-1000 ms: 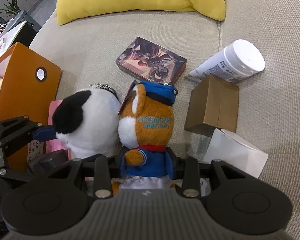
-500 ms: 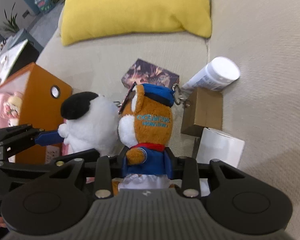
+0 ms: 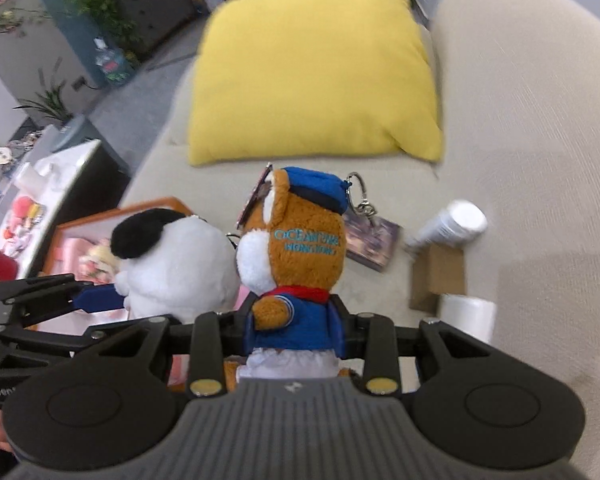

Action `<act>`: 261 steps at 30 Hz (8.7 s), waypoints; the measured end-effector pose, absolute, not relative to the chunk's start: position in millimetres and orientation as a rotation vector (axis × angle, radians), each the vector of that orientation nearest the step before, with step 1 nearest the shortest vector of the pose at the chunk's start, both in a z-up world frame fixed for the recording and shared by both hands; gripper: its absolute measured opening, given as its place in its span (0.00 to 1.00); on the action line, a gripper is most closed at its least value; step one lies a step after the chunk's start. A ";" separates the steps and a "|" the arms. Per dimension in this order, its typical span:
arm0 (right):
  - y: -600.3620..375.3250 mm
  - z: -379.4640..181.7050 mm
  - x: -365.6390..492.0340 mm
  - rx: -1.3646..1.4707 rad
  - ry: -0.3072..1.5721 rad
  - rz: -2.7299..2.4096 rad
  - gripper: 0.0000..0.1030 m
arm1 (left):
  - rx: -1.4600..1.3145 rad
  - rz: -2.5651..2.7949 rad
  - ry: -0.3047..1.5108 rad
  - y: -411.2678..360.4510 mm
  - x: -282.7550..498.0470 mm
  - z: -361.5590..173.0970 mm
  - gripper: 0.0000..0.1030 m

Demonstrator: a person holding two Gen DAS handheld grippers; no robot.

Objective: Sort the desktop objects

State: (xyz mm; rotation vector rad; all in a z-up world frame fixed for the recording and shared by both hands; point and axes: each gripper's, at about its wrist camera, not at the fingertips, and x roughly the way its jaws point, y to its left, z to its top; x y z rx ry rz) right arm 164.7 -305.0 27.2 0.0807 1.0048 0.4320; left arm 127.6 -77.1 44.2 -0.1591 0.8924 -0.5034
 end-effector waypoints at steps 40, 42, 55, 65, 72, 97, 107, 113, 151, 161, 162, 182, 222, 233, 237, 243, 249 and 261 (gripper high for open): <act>-69.8 -37.0 207.0 -0.097 1.130 0.583 0.36 | -0.236 -0.384 0.978 116.4 149.8 -13.6 0.59; -68.7 -41.4 210.0 -0.104 1.139 0.580 0.36 | -0.230 -0.396 0.983 115.3 152.0 -16.1 0.59; -64.0 -60.0 223.1 -0.147 1.180 0.565 0.36 | -0.253 -0.443 1.050 117.9 176.8 -45.8 0.59; -43.0 -67.9 221.1 -0.177 1.193 0.541 0.35 | -0.199 -0.355 1.059 117.3 179.8 -65.2 0.58; -40.5 -98.6 236.2 -0.113 1.249 0.494 0.35 | -0.153 -0.359 1.021 113.2 170.0 -66.9 0.59; -22.7 -97.8 227.4 -0.285 1.160 0.558 0.51 | -0.129 -0.316 0.963 111.9 151.1 -60.6 0.63; -21.6 -83.8 219.0 -0.461 1.082 0.657 0.48 | -0.053 -0.285 0.964 101.1 149.3 -61.9 0.60; -21.6 -97.1 217.3 -0.531 1.098 0.687 0.37 | -0.051 -0.297 0.964 97.5 153.2 -61.1 0.41; -60.6 -48.9 180.9 -0.396 0.910 0.672 0.56 | -0.065 -0.258 0.852 92.6 122.3 -4.3 0.38; -139.1 -20.4 151.8 -0.308 0.789 0.592 0.60 | 0.018 -0.334 0.798 36.7 105.9 25.9 0.38; -149.0 -19.5 149.8 -0.306 0.794 0.573 0.60 | 0.019 -0.345 0.797 30.8 105.5 27.6 0.38; -302.1 -54.4 130.8 -0.301 1.023 0.332 0.64 | 0.101 -0.510 0.899 -83.5 114.9 16.9 0.38; -273.4 -125.5 252.8 -0.049 1.321 0.649 0.48 | 0.233 -0.477 1.169 -141.9 231.7 -45.4 0.47; -248.8 -155.2 263.0 0.064 1.385 0.701 0.52 | 0.159 -0.493 1.136 -114.9 221.5 -36.6 0.47; -246.4 -159.3 263.5 0.124 1.387 0.706 0.47 | 0.145 -0.497 1.130 -112.9 219.1 -35.0 0.47; -250.3 -149.8 257.9 0.174 1.379 0.703 0.25 | 0.114 -0.499 1.123 -106.1 212.5 -30.5 0.47; -263.0 -124.2 239.5 0.211 1.314 0.678 0.16 | 0.066 -0.487 1.127 -101.7 205.8 -31.6 0.47; -310.0 -88.2 215.0 0.116 1.193 0.470 0.14 | -0.121 -0.486 1.179 -123.5 199.2 -46.6 0.47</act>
